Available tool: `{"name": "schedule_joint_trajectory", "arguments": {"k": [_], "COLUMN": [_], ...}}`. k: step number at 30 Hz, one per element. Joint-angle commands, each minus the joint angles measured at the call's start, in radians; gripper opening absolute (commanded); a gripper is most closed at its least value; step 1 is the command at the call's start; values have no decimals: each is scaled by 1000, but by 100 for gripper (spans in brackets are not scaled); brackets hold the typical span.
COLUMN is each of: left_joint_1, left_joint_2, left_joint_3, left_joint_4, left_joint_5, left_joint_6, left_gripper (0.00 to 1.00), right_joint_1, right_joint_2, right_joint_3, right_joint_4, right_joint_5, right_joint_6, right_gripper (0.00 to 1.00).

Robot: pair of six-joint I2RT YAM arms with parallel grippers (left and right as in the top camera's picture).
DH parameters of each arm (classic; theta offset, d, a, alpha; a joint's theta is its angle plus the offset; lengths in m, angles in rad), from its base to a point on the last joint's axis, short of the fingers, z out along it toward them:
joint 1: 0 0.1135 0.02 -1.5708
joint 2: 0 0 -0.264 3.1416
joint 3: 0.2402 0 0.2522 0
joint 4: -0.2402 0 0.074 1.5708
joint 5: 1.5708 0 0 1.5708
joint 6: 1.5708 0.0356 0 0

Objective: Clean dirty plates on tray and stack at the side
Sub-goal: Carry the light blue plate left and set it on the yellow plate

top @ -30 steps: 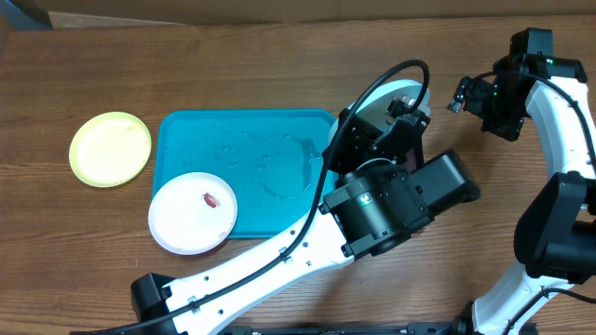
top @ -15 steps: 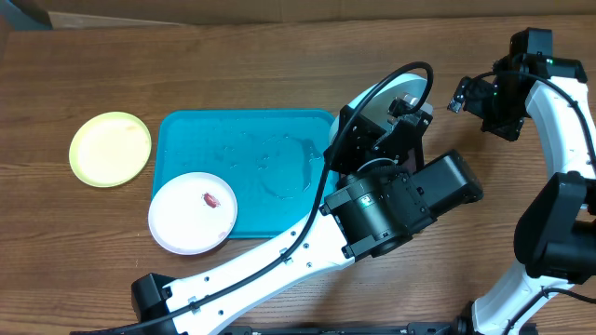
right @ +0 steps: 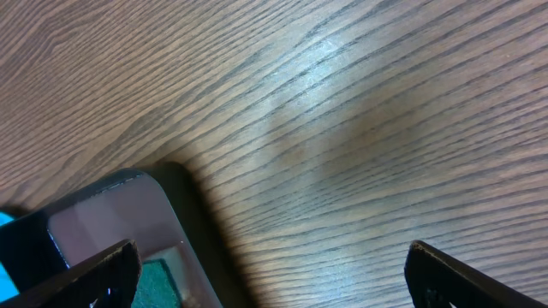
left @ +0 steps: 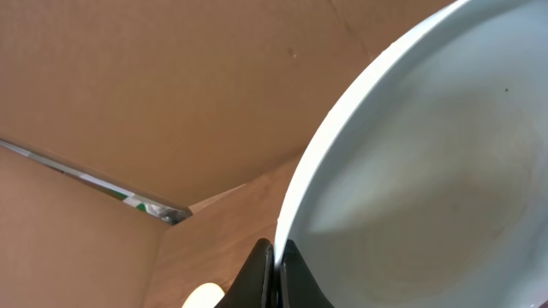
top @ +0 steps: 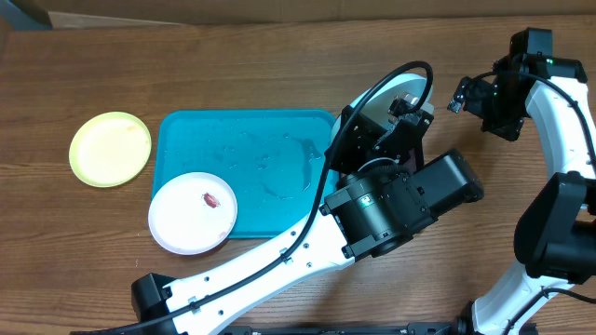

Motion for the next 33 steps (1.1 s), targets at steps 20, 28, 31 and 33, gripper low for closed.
{"name": "schedule_joint_trajectory", "arguments": {"k": [20,28,31,33], "left_joint_1": [-2,-1,-36,-39], "left_joint_2": [3,3,3,3], "left_joint_3": [13,13,13,13], "left_joint_4": [11,18,14,14], "left_joint_5": [-8,2,8,-166], "left_joint_6": [-40,-72,-64,-70], "left_gripper": [4,4,4,4], "right_joint_1": [-7,-7,-7,-7], "right_joint_2": [-11,-11,-11,-11], "right_joint_3": [-3,-3,-3,-3], "right_joint_4": [2,2,2,2], "right_joint_5": [-2,-2,-2,-2], "right_joint_6": [4,4,4,4], "right_gripper": [100,100,100,100]}}
